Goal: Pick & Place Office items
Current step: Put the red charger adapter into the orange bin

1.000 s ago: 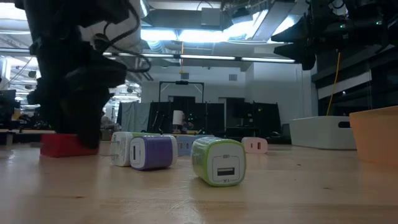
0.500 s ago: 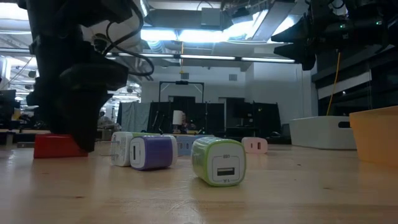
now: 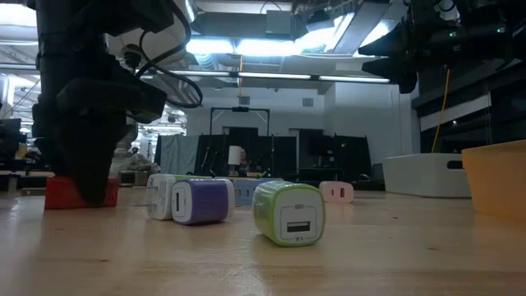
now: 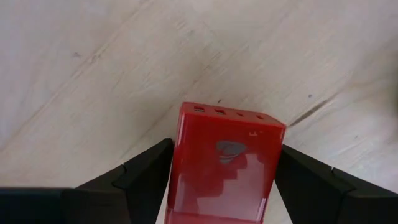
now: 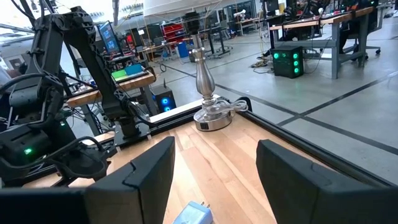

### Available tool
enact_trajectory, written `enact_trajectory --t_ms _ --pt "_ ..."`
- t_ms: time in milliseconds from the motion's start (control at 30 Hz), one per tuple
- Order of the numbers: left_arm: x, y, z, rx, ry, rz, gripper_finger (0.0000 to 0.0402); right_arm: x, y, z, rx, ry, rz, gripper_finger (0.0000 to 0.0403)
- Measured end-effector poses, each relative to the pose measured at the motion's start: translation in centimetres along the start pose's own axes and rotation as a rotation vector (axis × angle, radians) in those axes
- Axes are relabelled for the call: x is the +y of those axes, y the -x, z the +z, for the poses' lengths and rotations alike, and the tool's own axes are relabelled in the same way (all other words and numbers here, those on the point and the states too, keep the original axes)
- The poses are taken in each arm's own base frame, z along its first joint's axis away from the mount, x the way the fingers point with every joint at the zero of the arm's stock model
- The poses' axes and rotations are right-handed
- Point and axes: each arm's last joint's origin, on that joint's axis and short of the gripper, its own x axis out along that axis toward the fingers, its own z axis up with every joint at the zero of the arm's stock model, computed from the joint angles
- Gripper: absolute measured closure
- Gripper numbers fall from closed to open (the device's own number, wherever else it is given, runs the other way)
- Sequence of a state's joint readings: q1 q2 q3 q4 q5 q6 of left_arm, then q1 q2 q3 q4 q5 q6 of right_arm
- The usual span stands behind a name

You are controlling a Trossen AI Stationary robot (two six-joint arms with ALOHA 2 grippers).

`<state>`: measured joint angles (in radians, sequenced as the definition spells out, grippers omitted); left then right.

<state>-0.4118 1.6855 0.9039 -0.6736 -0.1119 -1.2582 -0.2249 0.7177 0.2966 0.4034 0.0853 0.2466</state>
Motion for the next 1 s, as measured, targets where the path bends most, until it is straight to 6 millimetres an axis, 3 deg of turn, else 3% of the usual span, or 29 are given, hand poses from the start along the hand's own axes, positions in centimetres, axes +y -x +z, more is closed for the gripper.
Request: enact_trajectory --t_ms 167,400,633,733,1000 --pt "0.1 0.0 0.0 0.003 -0.023 0.006 0.0146 0.0 0.0 0.0 0.000 0.000 0.000 0.0179" --pt "0.2 0.0 0.0 -0.005 -0.069 0.019 0.0191 0.0 0.0 0.0 0.000 0.000 0.000 0.0179" --pt "-0.2 0.3 0.2 -0.062 -0.165 -0.034 0.0193 0.0 0.0 0.0 0.001 0.000 0.000 0.0179" --pt "-0.5 1.5 0.7 -0.183 -0.188 -0.084 0.0193 0.0 0.0 0.0 0.000 0.000 0.000 0.0179" --pt "-3.4 5.6 3.7 -0.735 -0.416 -0.284 0.0193 0.0 0.0 0.0 0.000 0.012 -0.001 0.0179"
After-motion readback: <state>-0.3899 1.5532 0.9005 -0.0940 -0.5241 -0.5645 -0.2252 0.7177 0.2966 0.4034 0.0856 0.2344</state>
